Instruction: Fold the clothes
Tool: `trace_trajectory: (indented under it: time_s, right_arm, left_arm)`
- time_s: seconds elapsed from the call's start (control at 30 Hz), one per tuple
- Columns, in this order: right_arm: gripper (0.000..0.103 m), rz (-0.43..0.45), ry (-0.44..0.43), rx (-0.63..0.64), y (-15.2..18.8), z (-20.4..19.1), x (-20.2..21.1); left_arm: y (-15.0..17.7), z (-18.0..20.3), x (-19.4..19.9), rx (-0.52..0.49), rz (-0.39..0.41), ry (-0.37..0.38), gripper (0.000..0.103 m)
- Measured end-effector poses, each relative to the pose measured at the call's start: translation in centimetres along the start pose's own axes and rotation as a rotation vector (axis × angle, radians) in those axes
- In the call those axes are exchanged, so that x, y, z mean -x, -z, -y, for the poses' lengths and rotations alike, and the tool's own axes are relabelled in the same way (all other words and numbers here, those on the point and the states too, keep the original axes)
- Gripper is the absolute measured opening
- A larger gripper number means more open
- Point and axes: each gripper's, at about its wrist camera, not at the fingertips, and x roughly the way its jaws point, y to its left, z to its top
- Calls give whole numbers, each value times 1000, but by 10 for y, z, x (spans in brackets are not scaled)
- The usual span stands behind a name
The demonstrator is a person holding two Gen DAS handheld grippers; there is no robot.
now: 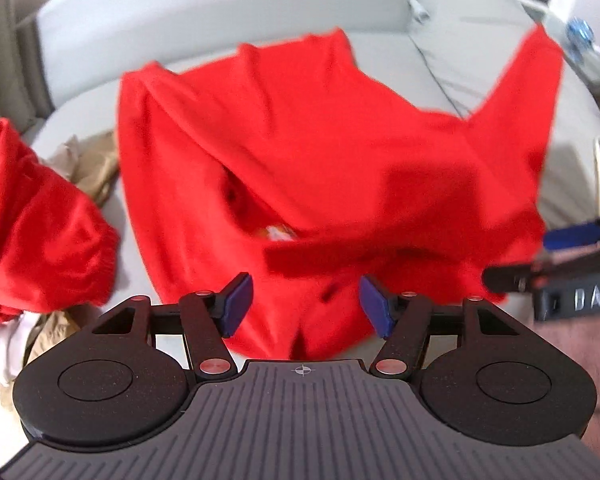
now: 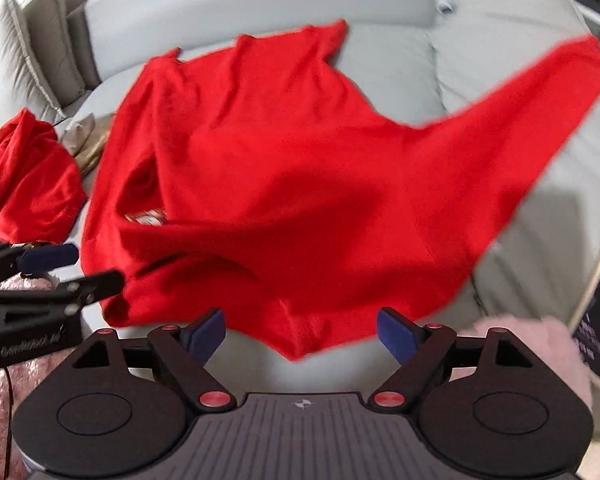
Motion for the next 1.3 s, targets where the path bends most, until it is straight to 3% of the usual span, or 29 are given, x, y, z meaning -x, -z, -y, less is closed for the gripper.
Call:
trace_trajectory:
  time_s: [0.1, 0.13, 0.27, 0.37, 0.57, 0.67, 0.83, 1.0, 1.17, 1.3]
  right_arm:
    - [39, 18, 31, 27, -6, -10, -11]
    - [35, 15, 40, 32, -7, -11, -15]
    - [35, -89, 66, 78, 4, -15, -41]
    - [35, -70, 88, 113, 18, -18, -40]
    - [36, -185, 104, 75, 31, -12, -35]
    - [37, -144, 74, 27, 35, -10, -23]
    - [43, -73, 21, 56, 22, -23, -4]
    - [51, -35, -42, 81, 0, -44, 1]
    - [51, -3, -89, 139, -29, -74, -7]
    - [51, 20, -136, 155, -49, -92, -19]
  left_arm:
    - [-1, -5, -22, 15, -12, -40, 63]
    - [0, -6, -27, 14, -24, -41, 62]
    - [10, -8, -56, 3, -188, -2, 52]
    - [18, -8, -52, -16, -204, 8, 48]
    - [27, -11, -36, -24, -260, 28, 47]
    - [32, -17, -22, 7, -215, 20, 52]
    - [20, -42, 2, 115, -107, 29, 57]
    - [5, -94, 7, 299, -56, 37, 58]
    - [-17, -159, 5, 461, -29, 37, 58]
    - [-48, -195, 1, 493, 20, 38, 57]
